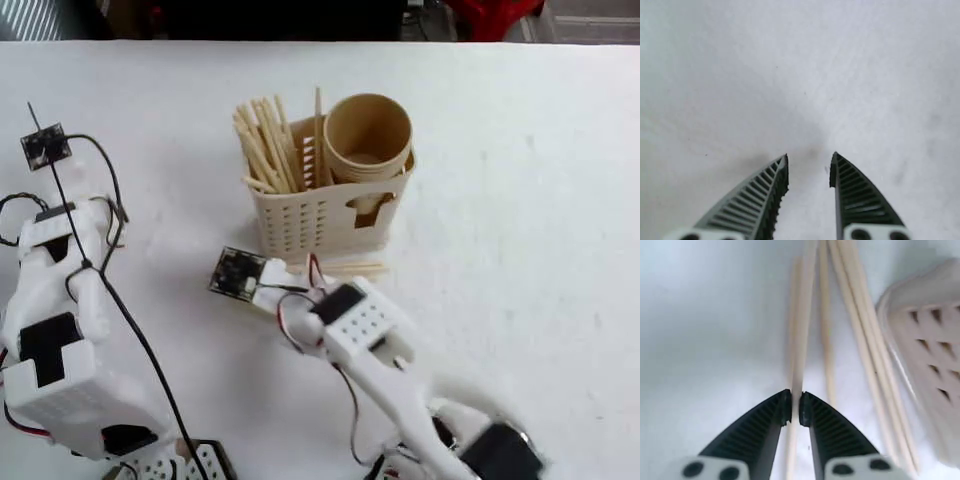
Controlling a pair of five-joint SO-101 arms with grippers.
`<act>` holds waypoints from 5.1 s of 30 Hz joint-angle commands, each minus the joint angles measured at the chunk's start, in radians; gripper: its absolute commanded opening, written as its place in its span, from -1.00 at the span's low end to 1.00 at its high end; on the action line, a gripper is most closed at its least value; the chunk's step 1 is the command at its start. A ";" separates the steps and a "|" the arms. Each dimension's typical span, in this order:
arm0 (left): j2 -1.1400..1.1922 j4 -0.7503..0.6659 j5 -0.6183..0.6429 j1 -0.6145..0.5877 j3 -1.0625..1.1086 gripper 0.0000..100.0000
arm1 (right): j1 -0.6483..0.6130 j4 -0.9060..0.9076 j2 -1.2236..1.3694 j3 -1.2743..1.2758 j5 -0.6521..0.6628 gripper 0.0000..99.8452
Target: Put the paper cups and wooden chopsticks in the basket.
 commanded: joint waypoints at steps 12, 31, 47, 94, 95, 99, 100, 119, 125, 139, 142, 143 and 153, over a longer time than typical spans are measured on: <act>-0.007 -0.015 0.006 0.022 -0.020 -0.69 | 0.010 0.008 -0.610 -0.126 -0.153 -0.97; -0.007 -0.017 0.006 0.022 -0.020 -0.69 | 0.050 -0.455 -0.117 -0.640 -0.229 -0.97; -0.007 -0.017 0.006 0.022 -0.020 -0.69 | 0.105 -0.455 -0.077 -0.638 -0.229 -0.96; -0.007 -0.009 0.006 0.022 -0.020 -0.69 | -0.081 -0.142 0.196 -0.026 -0.021 -0.80; -0.007 -0.009 0.006 0.022 -0.020 -0.69 | -0.077 -0.151 0.216 -0.028 -0.021 -0.80; -0.007 -0.009 0.006 0.022 -0.020 -0.69 | -0.077 -0.148 0.265 -0.049 -0.025 -0.80; -0.007 -0.009 0.006 0.022 -0.020 -0.69 | -0.077 -0.147 0.271 -0.057 -0.025 -0.80; -0.007 -0.015 0.006 0.022 -0.020 -0.69 | -0.077 0.104 -0.269 -0.094 -0.031 -0.97; -0.007 -0.017 0.006 0.022 -0.020 -0.69 | -0.076 0.084 -0.587 -0.222 -0.124 -0.97; -0.007 -0.012 0.006 0.022 -0.020 -0.69 | 0.104 -0.510 -0.202 -0.614 -0.150 -0.97; -0.007 -0.015 0.006 0.022 -0.020 -0.69 | 0.139 -0.567 -0.110 -0.621 -0.150 -0.96; -0.007 -0.015 0.006 0.022 -0.020 -0.69 | 0.142 -0.579 -0.085 -0.620 -0.150 -0.96; -0.007 -0.017 0.006 0.022 -0.020 -0.69 | 0.143 -0.541 -0.001 -0.618 -0.278 -0.80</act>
